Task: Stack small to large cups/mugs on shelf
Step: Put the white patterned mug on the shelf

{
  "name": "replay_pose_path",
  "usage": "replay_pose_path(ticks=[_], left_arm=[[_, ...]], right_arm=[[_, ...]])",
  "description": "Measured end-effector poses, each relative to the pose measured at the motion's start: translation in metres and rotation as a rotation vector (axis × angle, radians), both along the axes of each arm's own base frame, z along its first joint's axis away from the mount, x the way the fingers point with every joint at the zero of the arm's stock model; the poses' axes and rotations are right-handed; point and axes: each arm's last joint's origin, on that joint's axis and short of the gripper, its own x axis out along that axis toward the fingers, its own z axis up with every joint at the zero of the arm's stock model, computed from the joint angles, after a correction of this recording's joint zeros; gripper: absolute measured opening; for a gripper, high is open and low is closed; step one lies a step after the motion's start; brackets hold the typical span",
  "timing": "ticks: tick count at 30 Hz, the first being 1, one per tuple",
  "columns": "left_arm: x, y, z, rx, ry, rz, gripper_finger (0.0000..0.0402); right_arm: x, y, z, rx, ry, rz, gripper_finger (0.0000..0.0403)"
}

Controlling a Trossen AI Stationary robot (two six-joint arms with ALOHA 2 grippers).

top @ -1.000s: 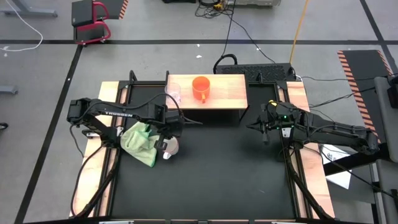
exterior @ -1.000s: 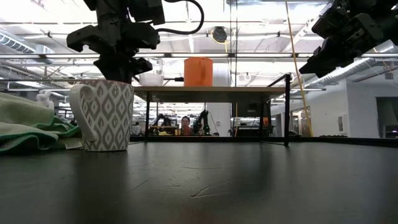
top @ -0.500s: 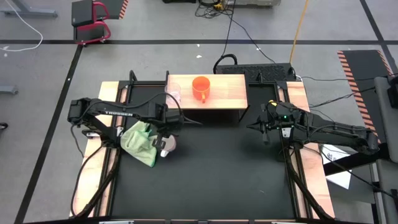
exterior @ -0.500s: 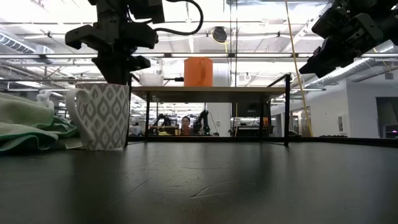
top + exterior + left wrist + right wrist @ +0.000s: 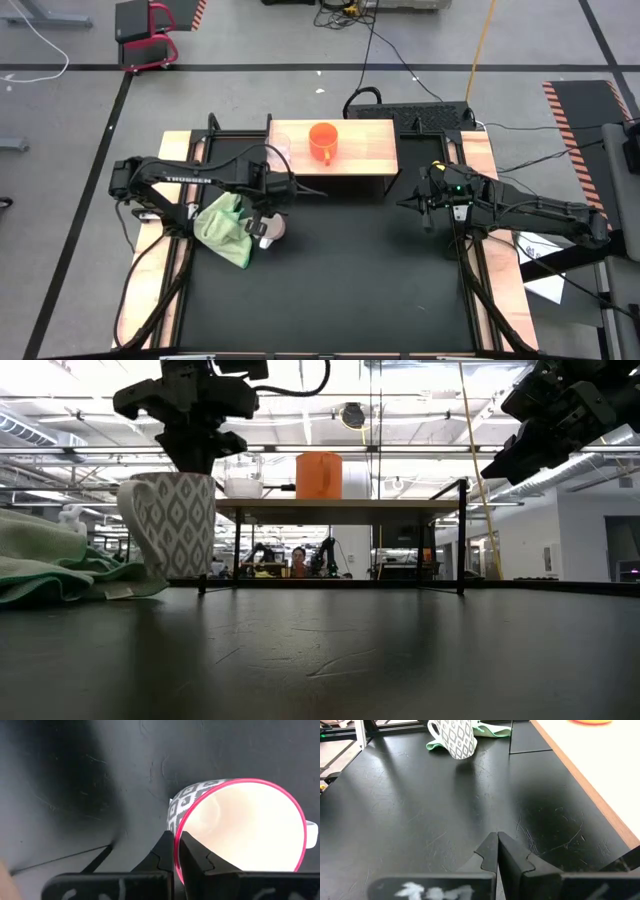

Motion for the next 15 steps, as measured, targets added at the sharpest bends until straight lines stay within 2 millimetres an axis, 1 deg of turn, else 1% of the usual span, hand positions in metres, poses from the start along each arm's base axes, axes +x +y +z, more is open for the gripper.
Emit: replay_pose_path(ticks=[8, 15], left_arm=[[0.0, 0.0, 0.021, 0.008, -0.007, 0.001, 0.001], [0.002, 0.001, 0.033, 0.015, -0.035, -0.007, 0.001]], right_arm=[[0.0, 0.0, 0.0, 0.0, 0.0, -0.001, 0.0], [0.0, 0.0, 0.0, 0.002, 0.0, -0.001, 0.0]])
